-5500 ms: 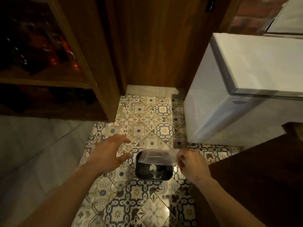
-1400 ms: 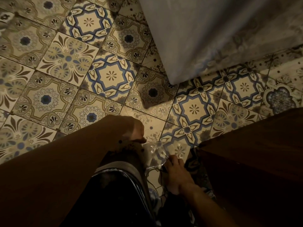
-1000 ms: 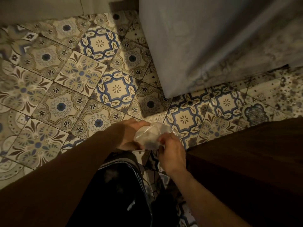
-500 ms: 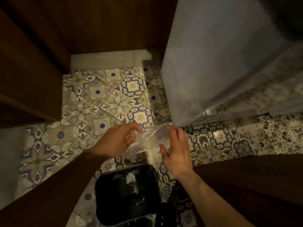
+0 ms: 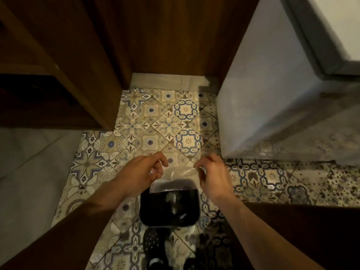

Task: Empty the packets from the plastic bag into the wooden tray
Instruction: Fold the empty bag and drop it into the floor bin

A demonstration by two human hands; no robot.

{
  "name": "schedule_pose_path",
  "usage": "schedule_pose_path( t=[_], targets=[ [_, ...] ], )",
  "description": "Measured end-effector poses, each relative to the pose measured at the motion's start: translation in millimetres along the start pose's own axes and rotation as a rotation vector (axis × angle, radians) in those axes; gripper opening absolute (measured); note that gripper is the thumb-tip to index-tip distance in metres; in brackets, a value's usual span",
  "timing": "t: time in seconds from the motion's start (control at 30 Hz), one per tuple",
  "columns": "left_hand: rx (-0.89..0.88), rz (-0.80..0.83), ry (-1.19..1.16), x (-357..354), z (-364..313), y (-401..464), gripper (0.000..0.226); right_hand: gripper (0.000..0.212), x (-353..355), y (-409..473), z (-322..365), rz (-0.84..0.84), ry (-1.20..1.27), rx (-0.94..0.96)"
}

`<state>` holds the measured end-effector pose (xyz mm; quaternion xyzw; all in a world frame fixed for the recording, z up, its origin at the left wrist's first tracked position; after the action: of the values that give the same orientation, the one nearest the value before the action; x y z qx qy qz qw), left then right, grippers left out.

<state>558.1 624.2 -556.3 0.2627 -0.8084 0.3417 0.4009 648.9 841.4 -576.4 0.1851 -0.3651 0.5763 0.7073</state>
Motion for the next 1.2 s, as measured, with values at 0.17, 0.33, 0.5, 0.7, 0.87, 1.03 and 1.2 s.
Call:
schedule_pose_path(
  t=[0.17,0.33,0.5,0.7,0.87,1.03,1.2],
  targets=[
    [0.147,-0.068,0.140,-39.6,-7.9,-60.2,0.032,0.019,-13.3,-67.9,-2.2,0.064,0.017,0.016],
    [0.189,-0.045,0.235,-75.1,-5.4,-84.6,0.028,0.023,-37.6,-101.2,-11.7,0.093,0.012,-0.010],
    [0.164,-0.006,0.262,-104.0,7.5,-89.4,0.022,0.034,-68.3,-111.3,-24.9,0.103,0.083,-0.058],
    [0.151,0.096,0.257,-124.5,35.4,-98.5,0.046,0.041,-100.8,-116.9,-32.1,0.162,0.128,-0.094],
    [0.151,0.148,0.227,-130.5,50.5,-107.5,0.044,0.043,-114.3,-117.0,-28.1,0.157,0.133,-0.087],
    [0.176,0.147,0.199,-129.0,60.0,-112.0,0.045,0.066,-125.1,-116.3,-33.2,0.342,0.088,-0.169],
    [0.206,0.130,0.184,-113.4,66.0,-125.1,0.047,0.058,-113.9,-125.8,-25.8,0.464,0.031,-0.193]
  ],
)
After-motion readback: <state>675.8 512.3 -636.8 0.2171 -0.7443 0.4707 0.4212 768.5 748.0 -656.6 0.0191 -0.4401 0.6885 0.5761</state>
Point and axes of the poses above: each hand's wrist, its own y-axis towards the middle knuckle, its own x-axis out of the back of the hand, z = x × y, the point moved 1 cm from there along y, towards the middle knuckle, and after that the axes turned 15 degrees about y, right-handed, at the moved point
